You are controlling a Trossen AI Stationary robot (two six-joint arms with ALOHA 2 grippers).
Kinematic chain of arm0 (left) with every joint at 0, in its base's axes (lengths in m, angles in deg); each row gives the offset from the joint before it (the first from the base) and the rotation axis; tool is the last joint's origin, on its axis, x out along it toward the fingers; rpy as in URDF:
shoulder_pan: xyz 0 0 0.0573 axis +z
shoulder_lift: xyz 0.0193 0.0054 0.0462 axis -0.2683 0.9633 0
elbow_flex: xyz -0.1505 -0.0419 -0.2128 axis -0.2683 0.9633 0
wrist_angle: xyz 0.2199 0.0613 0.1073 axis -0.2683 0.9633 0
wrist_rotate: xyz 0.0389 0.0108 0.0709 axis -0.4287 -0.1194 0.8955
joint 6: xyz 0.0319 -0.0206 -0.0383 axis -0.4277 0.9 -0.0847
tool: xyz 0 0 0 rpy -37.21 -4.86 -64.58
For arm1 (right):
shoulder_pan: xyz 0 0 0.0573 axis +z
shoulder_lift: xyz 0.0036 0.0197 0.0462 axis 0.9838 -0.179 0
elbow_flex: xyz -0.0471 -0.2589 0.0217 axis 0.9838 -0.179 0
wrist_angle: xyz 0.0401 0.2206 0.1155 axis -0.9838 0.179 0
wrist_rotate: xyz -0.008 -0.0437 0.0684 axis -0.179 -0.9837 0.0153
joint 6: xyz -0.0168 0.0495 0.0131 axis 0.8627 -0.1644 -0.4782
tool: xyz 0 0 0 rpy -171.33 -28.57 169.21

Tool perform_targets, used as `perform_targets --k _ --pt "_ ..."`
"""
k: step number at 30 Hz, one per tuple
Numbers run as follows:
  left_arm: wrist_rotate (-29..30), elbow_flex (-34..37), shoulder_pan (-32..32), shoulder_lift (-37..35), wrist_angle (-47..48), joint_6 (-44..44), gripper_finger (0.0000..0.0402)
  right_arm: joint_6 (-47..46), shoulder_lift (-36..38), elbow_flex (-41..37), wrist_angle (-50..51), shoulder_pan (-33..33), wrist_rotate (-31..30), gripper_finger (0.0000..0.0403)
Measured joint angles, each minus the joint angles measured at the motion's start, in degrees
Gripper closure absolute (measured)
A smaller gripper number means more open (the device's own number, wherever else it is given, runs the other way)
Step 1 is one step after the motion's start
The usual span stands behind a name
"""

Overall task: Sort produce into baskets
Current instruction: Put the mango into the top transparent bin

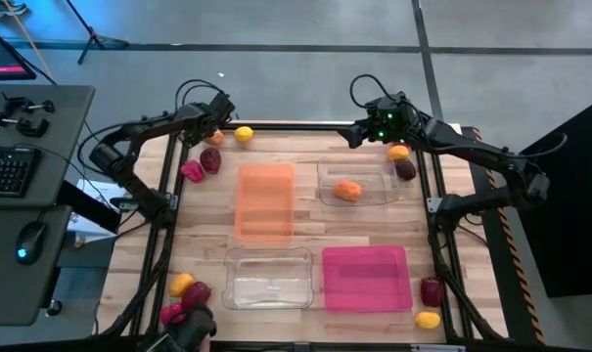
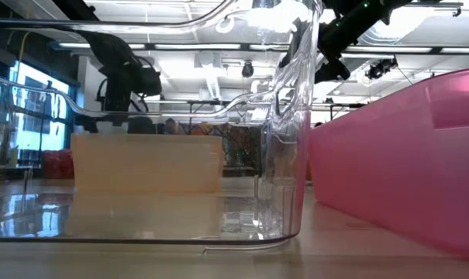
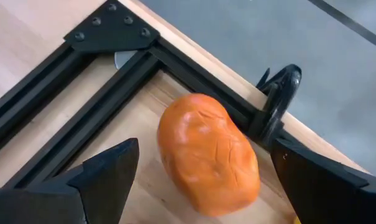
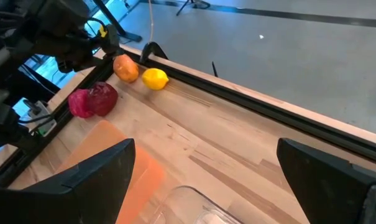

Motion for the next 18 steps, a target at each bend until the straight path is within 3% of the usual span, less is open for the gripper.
perform_targets --k 18 --pt "-2.4 0.0 0.3 8.9 -3.4 6.4 0.0051 0.0 0.0 0.0 0.0 0.1 0.5 0.0022"
